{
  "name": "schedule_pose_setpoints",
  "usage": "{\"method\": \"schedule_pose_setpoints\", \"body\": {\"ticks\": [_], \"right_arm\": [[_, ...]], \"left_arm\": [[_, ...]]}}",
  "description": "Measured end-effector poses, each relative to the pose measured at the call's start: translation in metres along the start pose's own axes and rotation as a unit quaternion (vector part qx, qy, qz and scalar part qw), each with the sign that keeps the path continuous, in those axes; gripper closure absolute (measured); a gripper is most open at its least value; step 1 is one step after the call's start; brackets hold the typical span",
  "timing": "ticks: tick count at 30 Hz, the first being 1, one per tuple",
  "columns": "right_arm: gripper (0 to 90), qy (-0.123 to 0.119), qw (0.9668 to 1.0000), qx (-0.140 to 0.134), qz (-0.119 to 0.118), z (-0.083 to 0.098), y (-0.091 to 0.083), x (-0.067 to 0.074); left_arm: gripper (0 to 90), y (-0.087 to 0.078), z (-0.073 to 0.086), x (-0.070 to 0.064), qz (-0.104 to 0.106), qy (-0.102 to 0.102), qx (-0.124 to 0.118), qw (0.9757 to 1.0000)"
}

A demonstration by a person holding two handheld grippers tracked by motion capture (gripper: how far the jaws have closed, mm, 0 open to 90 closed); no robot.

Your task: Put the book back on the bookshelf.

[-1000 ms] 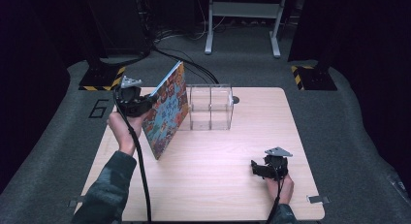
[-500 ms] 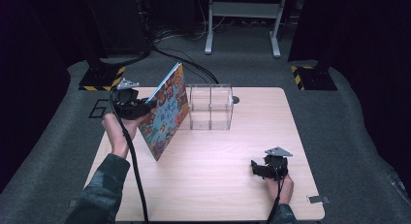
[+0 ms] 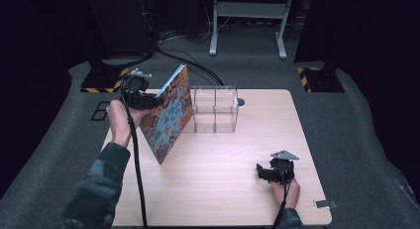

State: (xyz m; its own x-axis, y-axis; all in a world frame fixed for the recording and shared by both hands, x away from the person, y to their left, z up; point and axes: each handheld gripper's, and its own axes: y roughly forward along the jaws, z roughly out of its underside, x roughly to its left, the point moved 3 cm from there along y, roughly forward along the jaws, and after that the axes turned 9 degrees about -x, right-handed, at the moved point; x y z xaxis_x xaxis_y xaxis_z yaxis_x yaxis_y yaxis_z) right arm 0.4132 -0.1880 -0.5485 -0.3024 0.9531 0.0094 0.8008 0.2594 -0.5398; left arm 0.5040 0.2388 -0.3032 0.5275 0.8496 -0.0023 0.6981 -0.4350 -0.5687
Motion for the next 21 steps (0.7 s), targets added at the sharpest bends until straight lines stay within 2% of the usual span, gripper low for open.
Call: {"method": "schedule_pose_setpoints", "body": {"ticks": [6, 10, 13, 16, 21], "right_arm": [[15.0, 0.004, 1.0, -0.001, 0.0, 0.0, 0.0, 0.0], [15.1, 0.004, 1.0, -0.001, 0.0, 0.0, 0.0, 0.0], [15.1, 0.003, 1.0, -0.001, -0.001, 0.0, 0.0, 0.0], [15.3, 0.003, 1.0, -0.001, 0.0, 0.0, 0.0, 0.0], [15.4, 0.003, 1.0, -0.002, 0.0, 0.0, 0.0, 0.0]], "left_arm": [[67.2, 0.016, -0.014, 0.0, -0.005, 0.007, 0.024, 0.9997], [72.4, 0.023, -0.014, 0.001, -0.012, 0.008, 0.041, 0.9991], [78.1, 0.022, -0.015, 0.002, -0.023, -0.001, 0.043, 0.9988], [80.7, 0.022, -0.015, 0.006, -0.018, -0.024, 0.038, 0.9988], [81.0, 0.024, -0.017, 0.007, -0.023, -0.033, 0.039, 0.9984]]}}
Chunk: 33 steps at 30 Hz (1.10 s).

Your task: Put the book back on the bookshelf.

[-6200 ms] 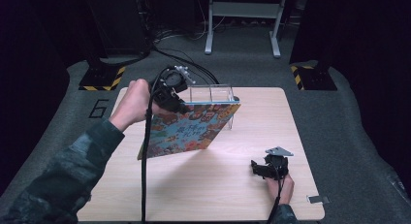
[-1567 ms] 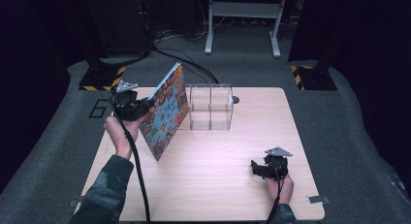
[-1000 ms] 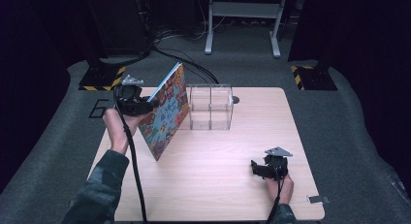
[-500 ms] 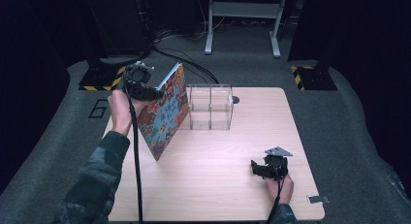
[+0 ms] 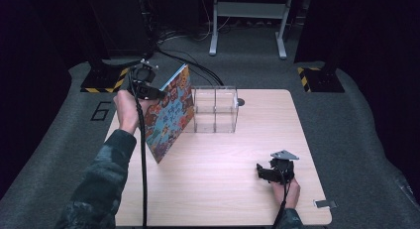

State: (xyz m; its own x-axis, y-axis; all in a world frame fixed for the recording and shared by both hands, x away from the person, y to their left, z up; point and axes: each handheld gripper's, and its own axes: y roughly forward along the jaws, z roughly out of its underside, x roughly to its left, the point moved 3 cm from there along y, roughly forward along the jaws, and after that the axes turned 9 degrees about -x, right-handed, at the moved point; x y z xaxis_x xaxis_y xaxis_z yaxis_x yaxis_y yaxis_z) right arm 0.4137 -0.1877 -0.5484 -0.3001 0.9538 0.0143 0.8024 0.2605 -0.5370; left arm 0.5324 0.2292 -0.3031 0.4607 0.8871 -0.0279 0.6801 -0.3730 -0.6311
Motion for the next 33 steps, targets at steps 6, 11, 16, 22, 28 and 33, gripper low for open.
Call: {"method": "schedule_pose_setpoints", "body": {"ticks": [6, 11, 16, 22, 28, 33], "right_arm": [[15.6, 0.0, 1.0, 0.0, 0.0, 0.0, 0.0, 0.0], [15.6, 0.001, 1.0, 0.0, 0.001, 0.0, 0.0, 0.0], [15.7, 0.001, 1.0, 0.0, 0.001, 0.0, 0.0, 0.0], [15.8, 0.001, 1.0, 0.0, 0.001, 0.0, 0.0, 0.0], [15.9, -0.001, 1.0, 0.0, -0.001, 0.0, 0.0, 0.0], [16.0, -0.002, 1.0, -0.001, -0.001, 0.0, 0.0, 0.0]], "left_arm": [[81.0, 0.0, -0.007, 0.0, -0.008, -0.005, -0.002, 1.0], [81.0, 0.0, -0.015, 0.002, -0.014, -0.011, -0.003, 0.9998], [81.0, 0.006, -0.021, 0.001, -0.021, -0.02, -0.002, 0.9996], [81.0, 0.015, -0.026, 0.003, -0.026, -0.044, -0.003, 0.9987], [80.8, 0.024, -0.021, 0.009, -0.019, -0.07, 0.007, 0.9973], [78.7, 0.022, -0.02, 0.013, -0.011, -0.077, -0.011, 0.9969]]}}
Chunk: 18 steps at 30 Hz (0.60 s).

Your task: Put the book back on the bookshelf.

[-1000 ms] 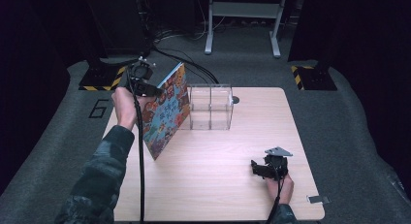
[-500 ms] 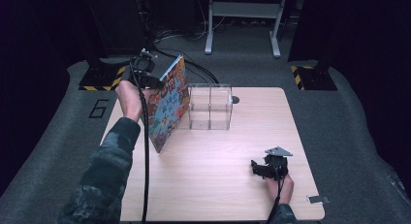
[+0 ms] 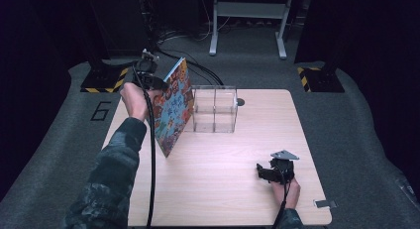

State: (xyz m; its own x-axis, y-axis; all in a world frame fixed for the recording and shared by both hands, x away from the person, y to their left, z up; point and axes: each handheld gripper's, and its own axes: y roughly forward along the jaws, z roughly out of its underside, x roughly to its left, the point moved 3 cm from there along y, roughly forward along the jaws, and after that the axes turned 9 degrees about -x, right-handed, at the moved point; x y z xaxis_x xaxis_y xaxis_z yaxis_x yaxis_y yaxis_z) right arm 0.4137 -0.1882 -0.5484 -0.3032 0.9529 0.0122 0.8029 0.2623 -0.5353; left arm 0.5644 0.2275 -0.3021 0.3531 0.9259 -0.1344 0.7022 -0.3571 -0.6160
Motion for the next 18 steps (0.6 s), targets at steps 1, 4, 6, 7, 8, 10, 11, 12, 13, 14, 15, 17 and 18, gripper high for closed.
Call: {"method": "schedule_pose_setpoints", "body": {"ticks": [1, 4, 6, 7, 8, 10, 11, 12, 13, 14, 15, 17, 18], "right_arm": [[16.0, 0.0, 1.0, 0.0, 0.001, 0.0, 0.0, 0.0], [16.0, -0.002, 1.0, 0.001, 0.0, 0.0, 0.0, 0.0], [16.0, -0.001, 1.0, 0.001, 0.0, 0.0, 0.0, 0.0], [16.1, -0.001, 1.0, 0.001, 0.0, 0.0, 0.0, 0.0], [16.1, -0.001, 1.0, 0.001, 0.0, 0.0, 0.0, 0.0], [16.0, -0.001, 1.0, 0.001, 0.0, 0.0, 0.0, 0.0], [16.0, 0.001, 1.0, 0.0, 0.0, 0.0, 0.0, 0.0], [16.0, 0.0, 1.0, 0.0, 0.001, 0.0, 0.0, 0.0], [16.0, -0.002, 1.0, 0.002, 0.0, 0.0, 0.0, 0.0], [16.0, 0.002, 1.0, 0.0, 0.001, 0.0, 0.0, 0.0], [16.0, 0.002, 1.0, 0.0, 0.002, 0.0, 0.0, 0.0], [16.0, 0.002, 1.0, 0.0, 0.002, 0.0, 0.0, 0.0], [16.0, 0.002, 1.0, 0.0, 0.002, 0.0, 0.0, 0.0]], "left_arm": [[72.3, -0.002, -0.001, 0.001, -0.005, 0.001, -0.014, 0.9999], [58.8, -0.012, -0.001, 0.005, 0.007, 0.01, -0.025, 0.9996], [54.2, -0.02, 0.002, 0.007, 0.015, 0.016, -0.048, 0.9986], [49.8, -0.023, 0.003, 0.008, 0.018, 0.015, -0.055, 0.9982], [44.0, -0.027, 0.005, 0.008, 0.022, 0.013, -0.061, 0.9978], [40.9, -0.033, 0.01, 0.007, 0.033, 0.013, -0.074, 0.9966], [36.7, -0.037, 0.013, 0.007, 0.034, 0.024, -0.076, 0.9962], [34.0, -0.039, 0.014, 0.006, 0.034, 0.024, -0.079, 0.996], [31.9, -0.042, 0.016, 0.006, 0.04, 0.023, -0.086, 0.9952], [29.8, -0.046, 0.018, 0.006, 0.044, 0.027, -0.09, 0.9946], [27.9, -0.049, 0.02, 0.007, 0.045, 0.036, -0.096, 0.9937], [23.6, -0.056, 0.025, 0.007, 0.048, 0.046, -0.096, 0.9932], [20.2, -0.06, 0.028, 0.007, 0.048, 0.049, -0.096, 0.993]]}}
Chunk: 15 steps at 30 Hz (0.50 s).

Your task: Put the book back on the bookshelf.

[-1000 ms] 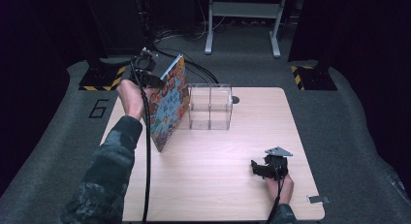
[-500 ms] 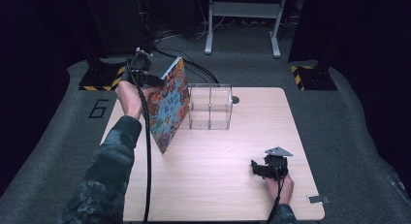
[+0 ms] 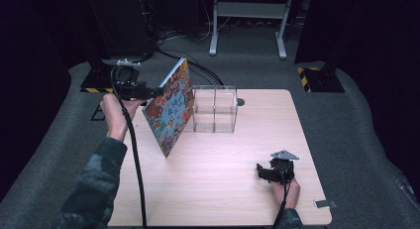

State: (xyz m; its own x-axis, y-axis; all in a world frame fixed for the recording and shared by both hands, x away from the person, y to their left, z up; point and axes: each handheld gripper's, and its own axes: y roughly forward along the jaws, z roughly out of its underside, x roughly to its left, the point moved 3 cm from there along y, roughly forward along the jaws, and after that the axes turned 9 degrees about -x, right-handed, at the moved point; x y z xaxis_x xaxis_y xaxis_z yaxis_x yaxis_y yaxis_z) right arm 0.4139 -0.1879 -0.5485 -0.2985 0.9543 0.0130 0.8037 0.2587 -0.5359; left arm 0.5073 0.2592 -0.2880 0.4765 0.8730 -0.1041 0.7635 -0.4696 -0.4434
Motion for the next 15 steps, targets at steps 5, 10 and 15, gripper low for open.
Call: {"method": "schedule_pose_setpoints", "body": {"ticks": [5, 10, 15], "right_arm": [[16.0, 0.0, 1.0, 0.0, 0.0, 0.0, 0.0, 0.0], [16.1, -0.002, 1.0, 0.001, 0.0, 0.0, 0.0, 0.0], [16.1, -0.001, 1.0, 0.0, 0.0, 0.0, 0.0, -0.001]], "left_arm": [[14.0, -0.014, 0.014, -0.001, 0.005, 0.003, -0.017, 0.9998], [12.5, -0.025, 0.037, -0.002, 0.006, 0.005, -0.027, 0.9996], [15.6, -0.028, 0.068, -0.002, -0.006, 0.008, -0.05, 0.9987]]}}
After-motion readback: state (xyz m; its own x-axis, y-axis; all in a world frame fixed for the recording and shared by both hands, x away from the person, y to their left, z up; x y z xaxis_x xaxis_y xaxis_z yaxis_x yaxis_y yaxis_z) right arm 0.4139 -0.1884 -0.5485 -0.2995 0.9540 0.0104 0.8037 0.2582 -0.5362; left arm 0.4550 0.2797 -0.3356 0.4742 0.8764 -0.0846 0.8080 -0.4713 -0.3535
